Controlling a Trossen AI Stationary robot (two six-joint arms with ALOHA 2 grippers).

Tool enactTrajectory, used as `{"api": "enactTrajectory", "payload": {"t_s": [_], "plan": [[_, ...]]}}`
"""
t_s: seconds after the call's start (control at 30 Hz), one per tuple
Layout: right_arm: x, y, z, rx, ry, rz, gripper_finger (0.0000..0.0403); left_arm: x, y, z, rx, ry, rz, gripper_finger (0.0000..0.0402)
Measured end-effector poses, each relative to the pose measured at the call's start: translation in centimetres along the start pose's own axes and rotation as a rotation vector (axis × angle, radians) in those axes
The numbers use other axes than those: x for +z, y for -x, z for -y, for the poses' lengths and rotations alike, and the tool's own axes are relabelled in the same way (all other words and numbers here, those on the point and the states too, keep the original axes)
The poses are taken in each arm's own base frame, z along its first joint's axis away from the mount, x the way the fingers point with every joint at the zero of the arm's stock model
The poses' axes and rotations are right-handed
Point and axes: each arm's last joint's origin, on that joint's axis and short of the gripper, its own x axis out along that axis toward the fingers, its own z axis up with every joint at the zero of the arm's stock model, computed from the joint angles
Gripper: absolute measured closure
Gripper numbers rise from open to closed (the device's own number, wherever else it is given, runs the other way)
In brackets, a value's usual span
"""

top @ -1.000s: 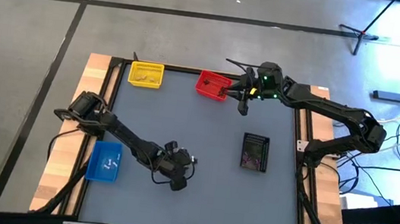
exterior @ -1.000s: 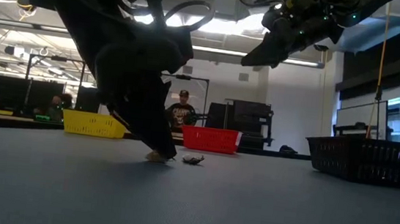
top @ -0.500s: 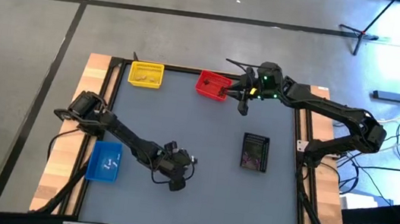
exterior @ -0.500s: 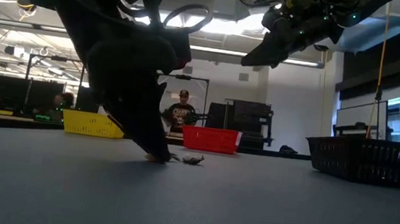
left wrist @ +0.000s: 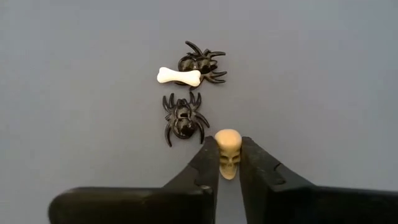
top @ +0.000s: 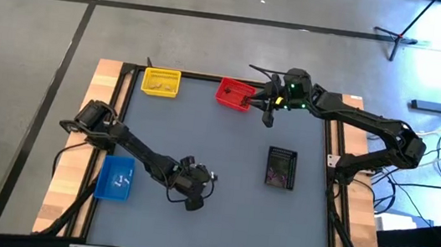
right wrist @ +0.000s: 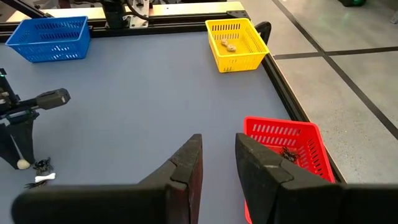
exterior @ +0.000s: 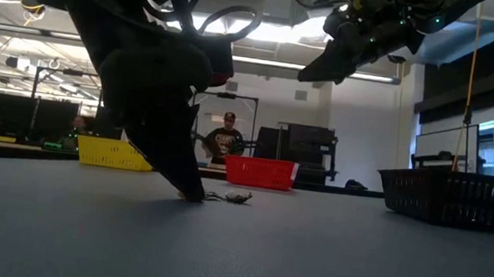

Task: Sort Halloween decoration
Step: Put the yellow skull toy into the yellow bin

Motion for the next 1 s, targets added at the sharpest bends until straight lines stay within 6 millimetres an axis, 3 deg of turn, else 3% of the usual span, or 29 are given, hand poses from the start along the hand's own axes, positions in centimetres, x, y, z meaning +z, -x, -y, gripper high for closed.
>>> {"api": "enactTrajectory", "payload": {"t_s": [0.27, 0.5, 0.7, 1.0], "plan": [[0.0, 0.0, 0.0, 0.0, 0.0, 0.0, 0.0308, 1.1, 0.7, -0.9, -0.037, 0.019, -0.021, 0.0376], [-0.1, 0.0, 0.0, 0.002, -0.003, -0.005, 0.0308, 3.8, 3.3, -3.1, -0.057, -0.013, 0.026, 0.0375], [-0.1, 0.0, 0.0, 0.002, -0.003, -0.006, 0.0308, 6.6, 7.1, -7.3, 0.017, -0.027, 0.089, 0.0375], [-0.4, 0.0, -0.1, 0.011, -0.017, -0.038, 0.0308, 9.1, 12.6, -15.7, 0.301, 0.021, 0.183, 0.0374]]}}
